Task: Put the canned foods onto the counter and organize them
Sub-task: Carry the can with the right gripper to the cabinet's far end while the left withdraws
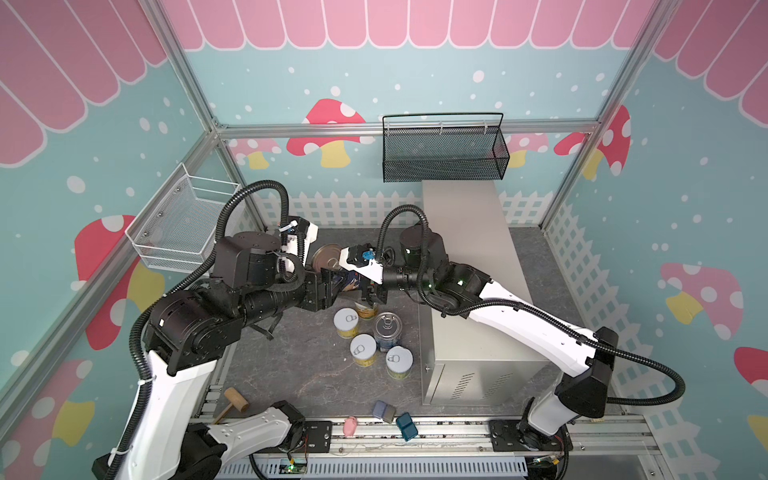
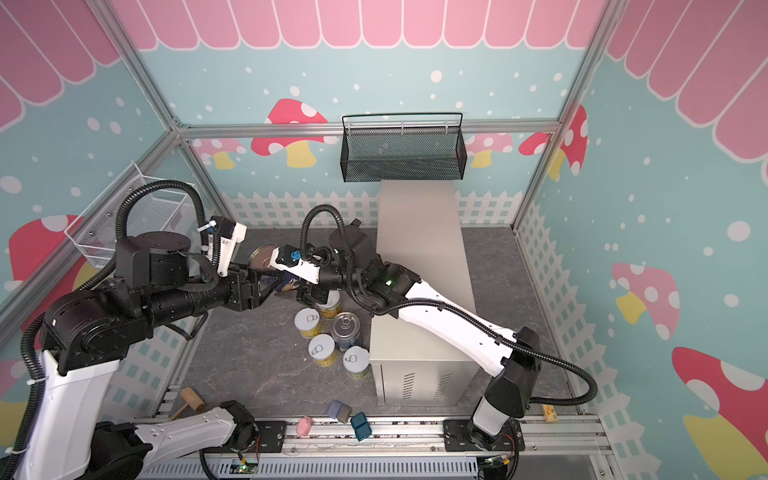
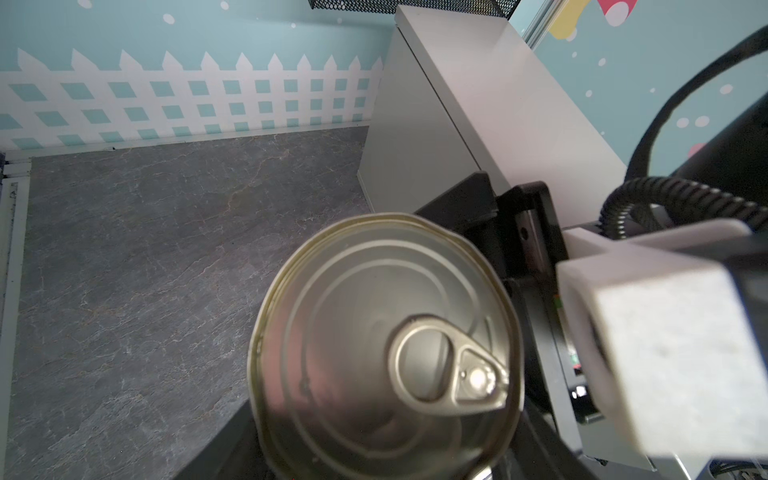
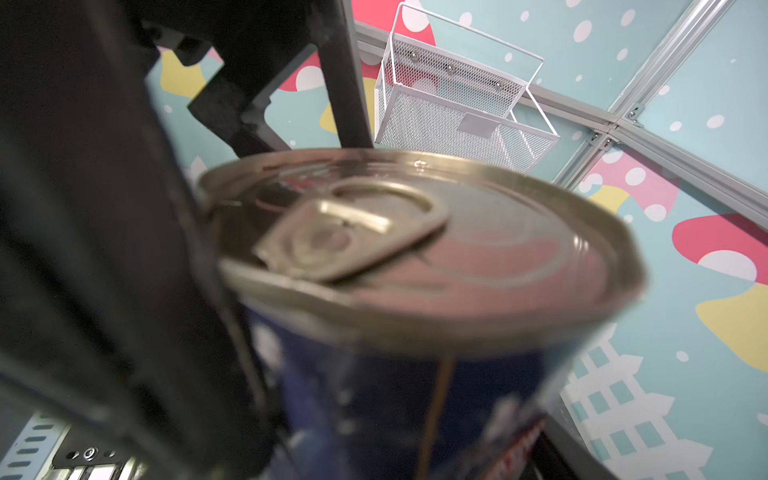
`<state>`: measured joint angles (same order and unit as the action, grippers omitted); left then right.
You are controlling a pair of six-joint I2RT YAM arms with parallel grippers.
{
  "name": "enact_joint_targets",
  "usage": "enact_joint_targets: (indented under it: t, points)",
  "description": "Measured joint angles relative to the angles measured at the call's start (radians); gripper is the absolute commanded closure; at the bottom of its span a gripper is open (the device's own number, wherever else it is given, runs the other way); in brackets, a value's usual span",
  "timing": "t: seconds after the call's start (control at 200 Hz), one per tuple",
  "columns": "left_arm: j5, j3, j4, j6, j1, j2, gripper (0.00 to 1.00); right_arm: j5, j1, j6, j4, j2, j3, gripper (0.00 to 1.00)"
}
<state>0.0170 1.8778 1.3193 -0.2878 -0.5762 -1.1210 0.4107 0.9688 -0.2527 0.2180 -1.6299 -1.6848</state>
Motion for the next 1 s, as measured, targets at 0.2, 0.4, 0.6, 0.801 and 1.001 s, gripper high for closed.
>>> enact_joint_targets:
  t: [0.2,0.4,0.6,0.801,1.001]
  points:
    - [0.005,0.000,-0.022,-0.008,0.000,0.002,0.03,-0.016,0.001,-0.005,0.000,0.000,0.000,0.45]
    - [-0.041,-0.002,-0.113,-0.022,-0.002,0.055,0.01,-0.082,-0.006,-0.009,0.025,-0.004,0.000,0.48]
    - [-0.129,-0.003,-0.176,-0.023,-0.001,0.118,0.01,-0.109,-0.012,-0.008,0.046,-0.005,0.000,0.49]
    - [-0.247,-0.032,-0.192,-0.022,-0.001,0.183,0.01,-0.130,-0.062,0.026,0.032,-0.004,0.000,0.49]
    - [-0.301,-0.068,-0.203,-0.013,-0.001,0.220,0.01,-0.129,-0.160,0.089,0.004,0.023,0.000,0.49]
